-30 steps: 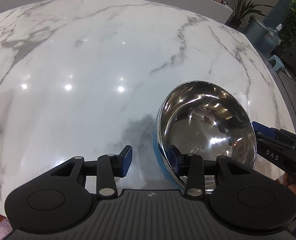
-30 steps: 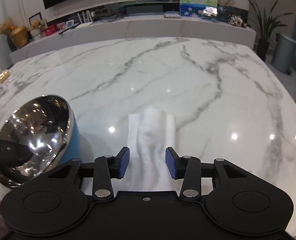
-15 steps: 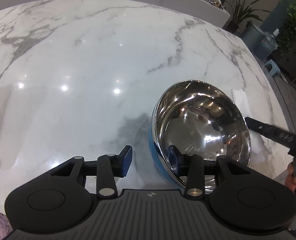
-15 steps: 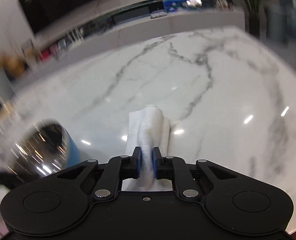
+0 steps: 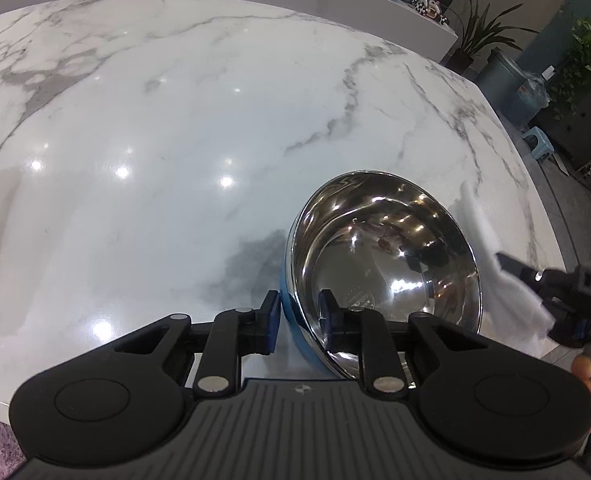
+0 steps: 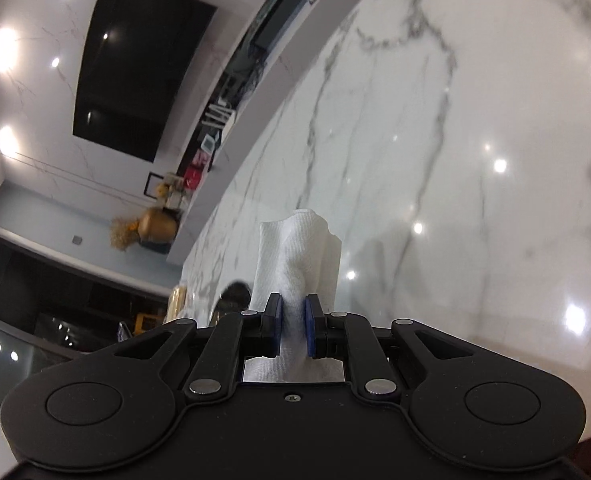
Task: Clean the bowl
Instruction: 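Wipe the blue bowl exterior with the right tool while left tool holds the rim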
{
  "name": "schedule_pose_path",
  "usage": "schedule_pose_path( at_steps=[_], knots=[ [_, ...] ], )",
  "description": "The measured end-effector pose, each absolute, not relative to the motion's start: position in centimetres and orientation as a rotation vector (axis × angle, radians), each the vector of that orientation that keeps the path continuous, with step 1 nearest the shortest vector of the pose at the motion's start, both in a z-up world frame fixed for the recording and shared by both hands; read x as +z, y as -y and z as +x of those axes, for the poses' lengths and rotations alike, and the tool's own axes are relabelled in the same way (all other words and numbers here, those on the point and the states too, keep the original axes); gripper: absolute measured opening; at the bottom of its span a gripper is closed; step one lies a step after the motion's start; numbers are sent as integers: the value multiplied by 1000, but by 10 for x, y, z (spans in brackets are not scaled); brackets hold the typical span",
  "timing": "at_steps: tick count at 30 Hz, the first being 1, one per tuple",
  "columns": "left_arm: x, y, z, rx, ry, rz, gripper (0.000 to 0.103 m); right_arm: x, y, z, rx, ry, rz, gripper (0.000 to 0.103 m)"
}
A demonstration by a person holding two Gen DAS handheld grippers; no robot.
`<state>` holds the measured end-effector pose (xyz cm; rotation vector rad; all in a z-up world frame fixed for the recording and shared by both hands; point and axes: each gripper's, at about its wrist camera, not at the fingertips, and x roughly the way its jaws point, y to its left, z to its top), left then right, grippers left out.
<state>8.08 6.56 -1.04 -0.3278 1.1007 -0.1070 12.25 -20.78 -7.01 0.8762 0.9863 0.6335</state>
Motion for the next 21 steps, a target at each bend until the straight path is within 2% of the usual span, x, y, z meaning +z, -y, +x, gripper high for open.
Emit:
schedule_pose_path(
  at_steps=[14, 21],
  knots=[
    [-13, -64, 105, -57, -1089, -293, 18, -69, 197, 142, 630, -1004, 904, 11],
    [-18, -63, 111, -55, -1100, -285, 18, -87, 189, 144, 575, -1036, 906, 11]
  ],
)
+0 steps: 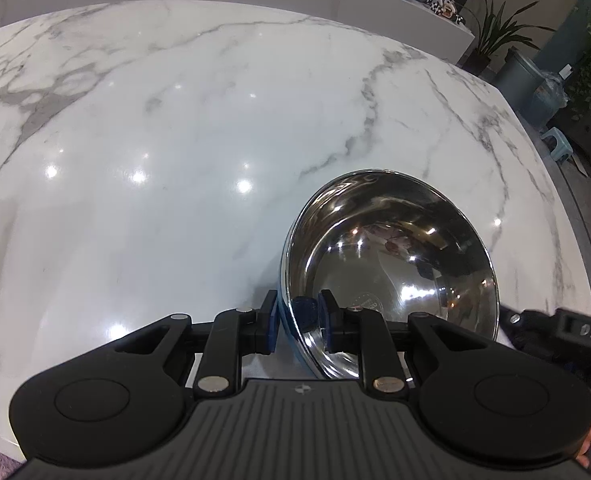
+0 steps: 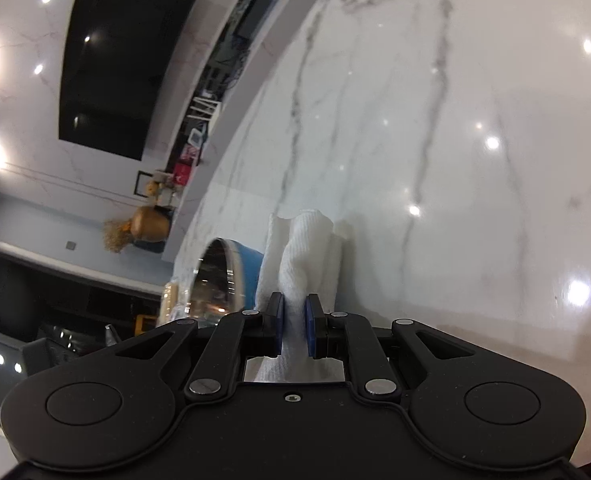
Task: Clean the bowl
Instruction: 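Wipe the blue bowl exterior with the right tool while left tool holds the rim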
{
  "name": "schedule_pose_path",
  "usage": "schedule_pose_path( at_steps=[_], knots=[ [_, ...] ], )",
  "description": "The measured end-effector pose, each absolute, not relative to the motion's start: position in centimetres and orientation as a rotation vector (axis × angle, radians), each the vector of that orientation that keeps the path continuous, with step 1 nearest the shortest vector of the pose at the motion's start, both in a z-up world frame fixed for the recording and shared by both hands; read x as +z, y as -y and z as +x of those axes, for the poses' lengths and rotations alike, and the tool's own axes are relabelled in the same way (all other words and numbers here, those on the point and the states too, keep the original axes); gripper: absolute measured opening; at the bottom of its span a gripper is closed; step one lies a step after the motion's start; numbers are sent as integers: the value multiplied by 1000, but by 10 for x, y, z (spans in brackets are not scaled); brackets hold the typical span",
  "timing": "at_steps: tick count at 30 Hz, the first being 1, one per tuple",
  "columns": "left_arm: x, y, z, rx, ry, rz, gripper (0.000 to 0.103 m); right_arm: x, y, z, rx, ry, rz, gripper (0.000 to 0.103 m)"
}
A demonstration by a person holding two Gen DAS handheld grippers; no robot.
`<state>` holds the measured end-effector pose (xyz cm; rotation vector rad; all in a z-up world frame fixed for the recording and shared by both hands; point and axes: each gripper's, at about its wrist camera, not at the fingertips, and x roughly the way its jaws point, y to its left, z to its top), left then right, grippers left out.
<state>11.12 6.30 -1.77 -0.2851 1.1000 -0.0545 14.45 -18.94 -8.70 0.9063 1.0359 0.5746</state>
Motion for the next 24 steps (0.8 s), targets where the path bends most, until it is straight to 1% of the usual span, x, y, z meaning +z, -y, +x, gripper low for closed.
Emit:
schedule_pose_path(
  at_steps=[6, 8, 10, 11, 18, 20, 22, 24],
  knots=[
    [-19, -69, 110, -45, -1096, -337, 19, -98, 183, 142, 554, -1044, 914, 11],
    [-20, -71, 107, -38, -1098, -368, 25, -99, 185, 141, 553, -1042, 918, 11],
    [-20, -73, 105, -24, -1105, -401, 36, -99, 185, 142, 554, -1039, 909, 11],
    [-21, -73, 103, -17, -1109, -414, 37, -99, 185, 141, 554, -1039, 903, 11],
    [-19, -73, 93, -4, -1127, -416, 36, -94, 180, 139, 547, -1037, 872, 11],
    [-18, -71, 92, -15, -1131, -404, 33, -93, 181, 138, 547, -1038, 879, 11],
    [-17, -70, 92, -32, -1130, -394, 23, -92, 181, 139, 551, -1037, 886, 11],
    [-17, -68, 93, -40, -1131, -373, 21, -88, 184, 140, 556, -1027, 891, 11]
  ],
)
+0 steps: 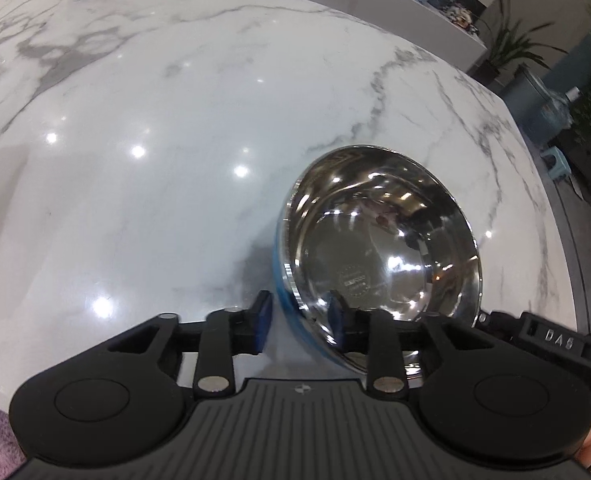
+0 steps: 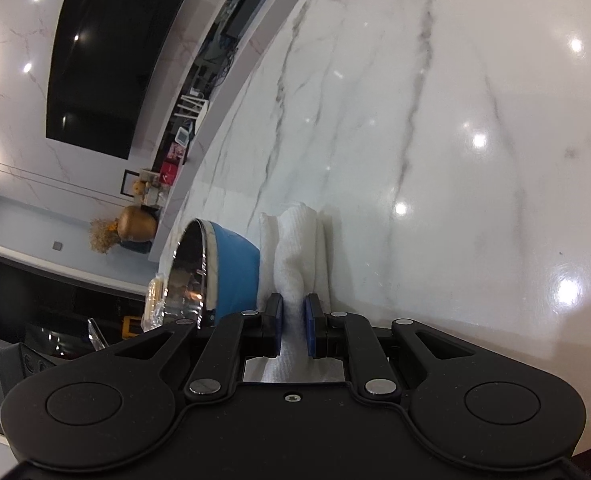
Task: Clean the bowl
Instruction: 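Wipe the blue bowl exterior with the right tool while left tool holds the rim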
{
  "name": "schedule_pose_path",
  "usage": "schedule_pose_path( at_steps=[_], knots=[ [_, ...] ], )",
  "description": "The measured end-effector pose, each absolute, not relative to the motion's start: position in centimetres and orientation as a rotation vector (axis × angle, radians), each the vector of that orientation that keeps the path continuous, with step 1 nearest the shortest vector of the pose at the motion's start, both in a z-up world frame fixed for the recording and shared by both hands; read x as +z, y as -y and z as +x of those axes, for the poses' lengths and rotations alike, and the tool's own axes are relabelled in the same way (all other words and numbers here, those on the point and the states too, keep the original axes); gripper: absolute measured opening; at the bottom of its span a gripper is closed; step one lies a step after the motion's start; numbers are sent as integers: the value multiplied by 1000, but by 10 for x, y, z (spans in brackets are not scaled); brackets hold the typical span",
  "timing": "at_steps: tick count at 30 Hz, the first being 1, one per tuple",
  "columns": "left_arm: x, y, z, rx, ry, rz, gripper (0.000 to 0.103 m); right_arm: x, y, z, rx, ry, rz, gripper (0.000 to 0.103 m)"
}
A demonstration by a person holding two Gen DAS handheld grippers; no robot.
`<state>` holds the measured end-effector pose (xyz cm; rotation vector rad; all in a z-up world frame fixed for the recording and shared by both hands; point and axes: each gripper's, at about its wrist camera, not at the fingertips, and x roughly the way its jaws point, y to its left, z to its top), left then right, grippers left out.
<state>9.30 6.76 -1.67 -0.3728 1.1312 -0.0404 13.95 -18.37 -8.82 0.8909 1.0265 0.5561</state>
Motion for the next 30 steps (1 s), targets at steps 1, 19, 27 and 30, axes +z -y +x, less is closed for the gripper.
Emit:
schedule_pose_path(
  at_steps=[1, 19, 27, 30],
  knots=[
    [-17, -67, 94, -41, -1130, -361, 19, -86, 185, 140, 559, -1020, 893, 11],
    [-14, -69, 99, -45, -1123, -316, 12, -72, 203, 146, 591, -994, 907, 11],
    [-14, -75, 97, -25, -1122, -339, 12, -93, 191, 140, 558, -1053, 887, 11],
    [-15, -78, 95, -12, -1128, -357, 22, -93, 191, 139, 561, -1053, 876, 11]
  ],
)
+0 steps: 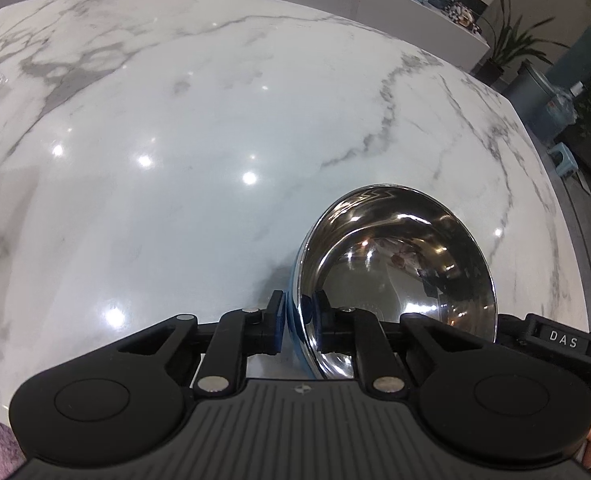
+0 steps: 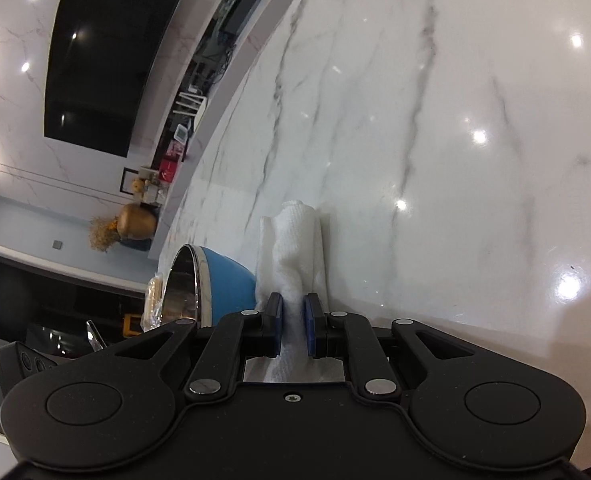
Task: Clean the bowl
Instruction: 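Wipe the blue bowl exterior with the right tool while left tool holds the rim, then keep rubbing the cloth along the bowl's outer wall with the right tool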
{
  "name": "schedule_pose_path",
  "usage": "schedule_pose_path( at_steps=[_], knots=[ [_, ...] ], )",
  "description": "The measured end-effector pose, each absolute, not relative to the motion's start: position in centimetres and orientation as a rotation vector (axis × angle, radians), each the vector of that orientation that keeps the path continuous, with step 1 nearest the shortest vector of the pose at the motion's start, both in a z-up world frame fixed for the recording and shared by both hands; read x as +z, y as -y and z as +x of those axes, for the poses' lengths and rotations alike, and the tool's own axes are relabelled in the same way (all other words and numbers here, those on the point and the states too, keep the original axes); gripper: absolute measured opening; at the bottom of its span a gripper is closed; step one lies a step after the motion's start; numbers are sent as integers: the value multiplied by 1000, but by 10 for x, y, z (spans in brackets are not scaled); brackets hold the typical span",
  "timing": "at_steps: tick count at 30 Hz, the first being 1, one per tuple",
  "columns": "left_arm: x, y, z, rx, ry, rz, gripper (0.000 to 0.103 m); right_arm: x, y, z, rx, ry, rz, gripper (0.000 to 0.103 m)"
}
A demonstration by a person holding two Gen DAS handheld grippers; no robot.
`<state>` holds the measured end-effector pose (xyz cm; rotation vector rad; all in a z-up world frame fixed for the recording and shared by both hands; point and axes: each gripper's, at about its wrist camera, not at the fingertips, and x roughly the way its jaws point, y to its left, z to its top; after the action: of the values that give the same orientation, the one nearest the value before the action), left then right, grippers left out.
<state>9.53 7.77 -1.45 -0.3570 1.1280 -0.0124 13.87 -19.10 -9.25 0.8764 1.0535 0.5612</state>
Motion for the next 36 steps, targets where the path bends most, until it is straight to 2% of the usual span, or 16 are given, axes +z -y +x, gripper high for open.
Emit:
schedule_pose_path(
  at_steps=[3, 8, 11, 12, 16, 25, 36],
  knots=[
    [-14, -78, 90, -8, -1137, -364, 32, -92, 191, 137, 560, -1055, 867, 11],
    [-11, -76, 85, -26, -1140, -359, 33, -92, 192, 137, 557, -1057, 867, 11],
    [-8, -75, 86, -33, -1130, -338, 24, -90, 193, 137, 556, -1057, 867, 11],
    [-8, -74, 87, -37, -1126, -331, 17, -88, 195, 137, 559, -1052, 876, 11],
    [-6, -70, 95, -39, -1119, -294, 12, -79, 208, 138, 578, -1013, 918, 11],
    [-7, -62, 106, -33, -1114, -256, 12, -60, 223, 134, 636, -963, 918, 11],
    [-8, -64, 104, -27, -1109, -275, 13, -91, 214, 130, 558, -1060, 912, 11]
  ],
)
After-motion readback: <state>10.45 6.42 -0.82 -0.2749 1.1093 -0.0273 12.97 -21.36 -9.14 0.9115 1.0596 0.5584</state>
